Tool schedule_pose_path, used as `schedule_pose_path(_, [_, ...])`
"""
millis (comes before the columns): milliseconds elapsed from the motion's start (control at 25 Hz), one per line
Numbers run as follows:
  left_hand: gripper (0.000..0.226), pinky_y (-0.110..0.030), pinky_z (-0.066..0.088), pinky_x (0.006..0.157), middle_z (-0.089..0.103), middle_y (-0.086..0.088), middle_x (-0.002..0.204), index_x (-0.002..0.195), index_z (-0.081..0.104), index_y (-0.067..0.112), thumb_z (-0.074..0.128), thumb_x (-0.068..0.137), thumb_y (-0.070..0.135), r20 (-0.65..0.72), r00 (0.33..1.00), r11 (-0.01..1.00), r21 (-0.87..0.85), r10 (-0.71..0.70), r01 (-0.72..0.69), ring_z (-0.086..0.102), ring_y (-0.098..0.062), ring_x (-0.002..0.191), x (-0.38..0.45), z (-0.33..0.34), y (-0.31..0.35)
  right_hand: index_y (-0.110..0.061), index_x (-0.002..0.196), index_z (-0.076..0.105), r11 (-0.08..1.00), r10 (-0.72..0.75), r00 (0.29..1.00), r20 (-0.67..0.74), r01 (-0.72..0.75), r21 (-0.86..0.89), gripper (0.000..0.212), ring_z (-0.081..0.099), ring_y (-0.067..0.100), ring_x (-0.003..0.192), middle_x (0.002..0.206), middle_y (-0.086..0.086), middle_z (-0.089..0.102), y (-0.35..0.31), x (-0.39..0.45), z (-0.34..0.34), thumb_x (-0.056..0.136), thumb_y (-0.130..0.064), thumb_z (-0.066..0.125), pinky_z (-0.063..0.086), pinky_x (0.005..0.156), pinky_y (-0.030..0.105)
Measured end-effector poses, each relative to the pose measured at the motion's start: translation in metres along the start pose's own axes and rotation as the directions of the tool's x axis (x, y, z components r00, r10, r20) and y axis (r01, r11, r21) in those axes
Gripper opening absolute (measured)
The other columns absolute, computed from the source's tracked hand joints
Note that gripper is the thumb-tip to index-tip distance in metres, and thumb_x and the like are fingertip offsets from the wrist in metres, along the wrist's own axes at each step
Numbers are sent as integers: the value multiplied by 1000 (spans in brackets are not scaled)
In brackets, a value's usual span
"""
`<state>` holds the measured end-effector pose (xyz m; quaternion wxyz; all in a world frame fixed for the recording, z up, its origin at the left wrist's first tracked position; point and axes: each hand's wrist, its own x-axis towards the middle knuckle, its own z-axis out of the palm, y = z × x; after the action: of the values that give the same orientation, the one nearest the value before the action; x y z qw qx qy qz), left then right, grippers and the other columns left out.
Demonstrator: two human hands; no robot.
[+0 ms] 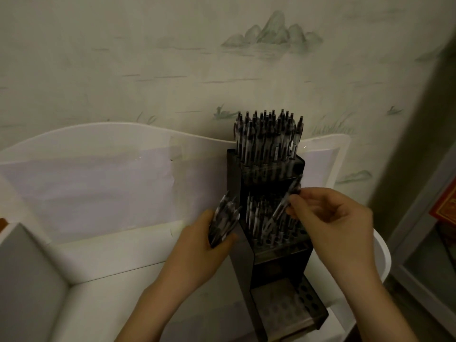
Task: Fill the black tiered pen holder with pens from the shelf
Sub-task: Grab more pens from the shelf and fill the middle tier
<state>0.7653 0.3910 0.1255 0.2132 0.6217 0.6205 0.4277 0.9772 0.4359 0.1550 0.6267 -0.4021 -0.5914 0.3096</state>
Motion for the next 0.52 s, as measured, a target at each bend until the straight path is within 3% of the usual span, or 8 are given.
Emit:
schedule_pose_path(120, [15,-21,47,46,61,18,74,86,54,30,68,87,34,-7,1000,1000,-2,30,-30,53,3,48,0,-3,3,-27,91,74,987,-12,997,74,24,-160,12,71,8,74,75,-11,73,8,-8,9,80,-29,75,58,74,27])
schedule_pose_path(280, [16,-31,50,48,60,3,70,91,56,26,67,87,37,-22,999,1000,9,30,-29,52,0,49,2,-6,6,-30,92,73,976,-25,996,85,43,-213,11,69,2,75,77,-17,71,14,-9,15,81,-31,74,56,74,18])
schedule_pose_path(520, [17,-33,52,51,61,5,72,93,56,27,68,86,38,-22,1000,1000,-4,13,-13,53,-1,50,2,-7,6,-32,90,72,938,-53,989,140,98,-334,11,65,-6,73,72,-22,69,15,-9,20,83,-24,75,47,67,2])
